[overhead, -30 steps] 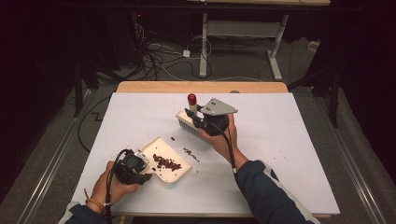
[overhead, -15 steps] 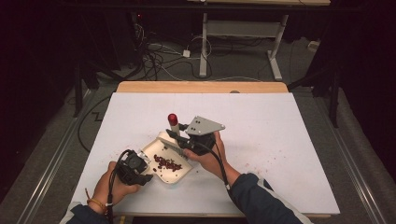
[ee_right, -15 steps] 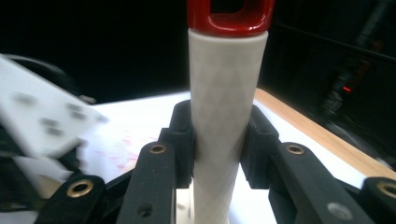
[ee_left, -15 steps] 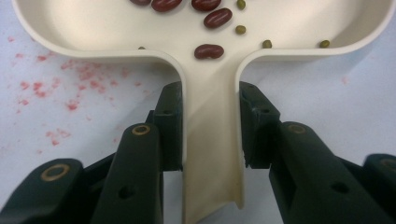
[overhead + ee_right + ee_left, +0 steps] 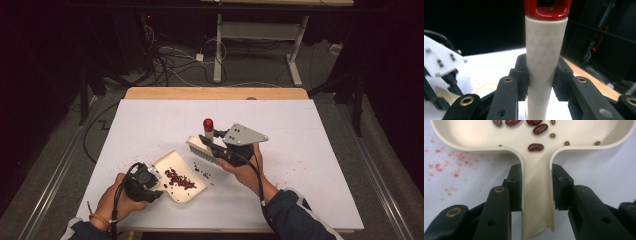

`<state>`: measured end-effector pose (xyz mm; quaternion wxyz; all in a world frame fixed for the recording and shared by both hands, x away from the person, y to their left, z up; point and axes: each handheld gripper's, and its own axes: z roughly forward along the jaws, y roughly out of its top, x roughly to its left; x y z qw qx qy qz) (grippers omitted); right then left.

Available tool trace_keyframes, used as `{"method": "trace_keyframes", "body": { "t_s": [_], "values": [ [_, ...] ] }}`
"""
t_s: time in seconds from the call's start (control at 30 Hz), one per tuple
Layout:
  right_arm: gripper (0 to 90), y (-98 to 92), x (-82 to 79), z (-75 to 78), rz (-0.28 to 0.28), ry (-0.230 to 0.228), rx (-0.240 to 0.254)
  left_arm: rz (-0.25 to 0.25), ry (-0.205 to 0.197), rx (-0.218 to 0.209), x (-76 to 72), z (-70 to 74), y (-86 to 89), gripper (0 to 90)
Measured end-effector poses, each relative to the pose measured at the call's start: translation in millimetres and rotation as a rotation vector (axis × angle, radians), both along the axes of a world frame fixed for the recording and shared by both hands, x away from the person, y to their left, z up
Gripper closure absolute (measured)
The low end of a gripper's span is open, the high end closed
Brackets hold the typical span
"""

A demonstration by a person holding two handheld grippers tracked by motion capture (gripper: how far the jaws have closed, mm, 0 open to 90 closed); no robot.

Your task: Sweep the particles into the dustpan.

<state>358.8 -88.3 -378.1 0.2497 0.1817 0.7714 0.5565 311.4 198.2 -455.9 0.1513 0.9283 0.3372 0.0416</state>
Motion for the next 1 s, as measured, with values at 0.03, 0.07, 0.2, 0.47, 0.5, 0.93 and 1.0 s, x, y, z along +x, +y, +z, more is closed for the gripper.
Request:
{"method": "trace_keyframes", "body": {
  "t_s": [0.03,0.07,0.2,0.47,0.5,0.93,1.0],
  "values": [
    [70.1,-9.4,-2.3,-3.5,-0.015,0.005,-0.013,-0.013,0.003,0.007,-1.7,-0.3,-1.3,64.1],
    [70.1,-12.5,-3.2,-4.4,-0.024,0.007,-0.019,-0.013,0.003,0.007,-1.7,-0.3,-1.3,64.1],
    [70.1,-22.6,-6.0,-6.8,-0.082,-0.005,-0.041,-0.033,0.007,0.032,-5.7,-2.6,-8.4,64.1],
    [70.1,-9.8,-0.7,-14.2,-0.092,0.015,-0.043,-0.032,0.024,0.028,-7.2,-2.1,-12.7,64.1],
    [69.9,-2.4,-8.4,-15.9,-0.074,0.039,-0.039,-0.033,0.027,0.030,-7.0,-2.1,-13.8,64.2],
    [69.9,30.4,-33.4,-21.1,0.000,0.073,0.047,-0.006,0.052,0.049,-3.5,-0.6,-26.9,64.2],
    [70.1,24.4,-30.4,-15.8,0.037,0.112,0.114,-0.003,0.050,0.032,-2.6,-0.8,-26.4,64.2]
  ]
}}
